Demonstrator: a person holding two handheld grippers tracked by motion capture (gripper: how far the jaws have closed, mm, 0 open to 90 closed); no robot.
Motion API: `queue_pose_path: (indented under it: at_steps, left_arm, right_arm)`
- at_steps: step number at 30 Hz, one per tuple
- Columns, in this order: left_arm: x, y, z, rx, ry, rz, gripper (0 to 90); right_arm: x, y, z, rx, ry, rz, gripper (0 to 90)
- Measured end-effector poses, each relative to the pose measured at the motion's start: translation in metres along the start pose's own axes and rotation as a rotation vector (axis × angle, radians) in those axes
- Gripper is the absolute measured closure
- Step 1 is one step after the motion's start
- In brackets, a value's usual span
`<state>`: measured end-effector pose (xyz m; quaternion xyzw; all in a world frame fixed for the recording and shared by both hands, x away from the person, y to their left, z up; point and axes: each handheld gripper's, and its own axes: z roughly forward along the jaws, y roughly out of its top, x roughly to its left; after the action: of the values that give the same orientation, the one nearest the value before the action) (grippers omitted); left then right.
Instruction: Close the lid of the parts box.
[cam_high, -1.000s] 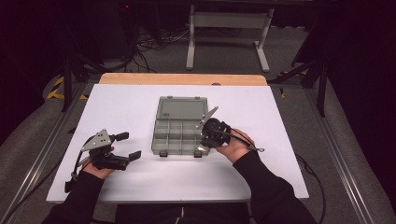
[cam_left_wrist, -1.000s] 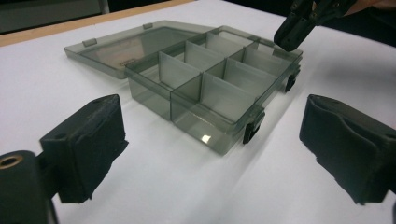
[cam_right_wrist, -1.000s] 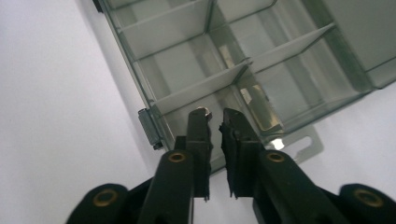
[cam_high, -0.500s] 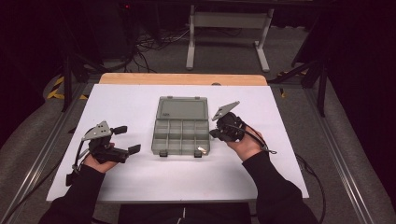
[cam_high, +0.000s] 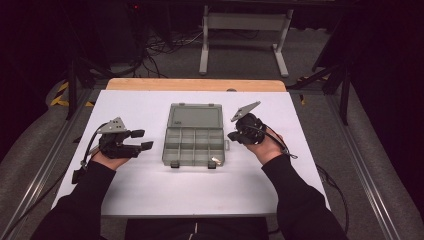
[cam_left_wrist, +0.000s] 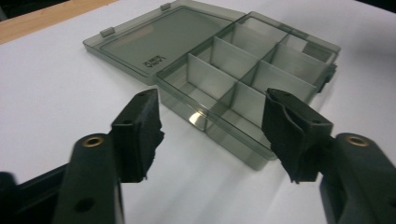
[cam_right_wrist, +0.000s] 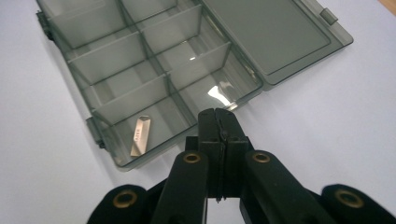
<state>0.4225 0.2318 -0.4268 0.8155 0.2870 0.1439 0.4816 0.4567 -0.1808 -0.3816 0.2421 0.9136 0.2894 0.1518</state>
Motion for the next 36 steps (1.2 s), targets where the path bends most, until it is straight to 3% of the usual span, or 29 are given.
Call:
queue_pose_path:
  at_steps: [5, 14, 21, 30, 36]
  left_arm:
    - [0.005, 0.015, 0.006, 0.085, 0.012, 0.026, 56.5]
    - [0.017, 0.033, 0.017, 0.186, 0.034, 0.057, 85.4]
    - [0.025, 0.043, 0.026, 0.232, 0.062, 0.065, 89.8]
    - [0.035, 0.053, 0.04, 0.249, 0.067, 0.034, 89.9]
    - [0.035, 0.06, 0.05, 0.274, 0.098, 0.062, 89.8]
  right_arm:
    - [-0.011, 0.003, 0.002, -0.004, -0.004, -0.005, 90.0]
    - [-0.026, 0.011, 0.003, 0.01, -0.016, 0.004, 90.0]
    - [-0.038, 0.015, 0.006, 0.02, -0.029, 0.021, 90.0]
    - [-0.049, 0.02, 0.016, 0.033, -0.036, 0.011, 90.0]
    - [-0.056, 0.023, 0.023, 0.044, -0.043, 0.019, 90.0]
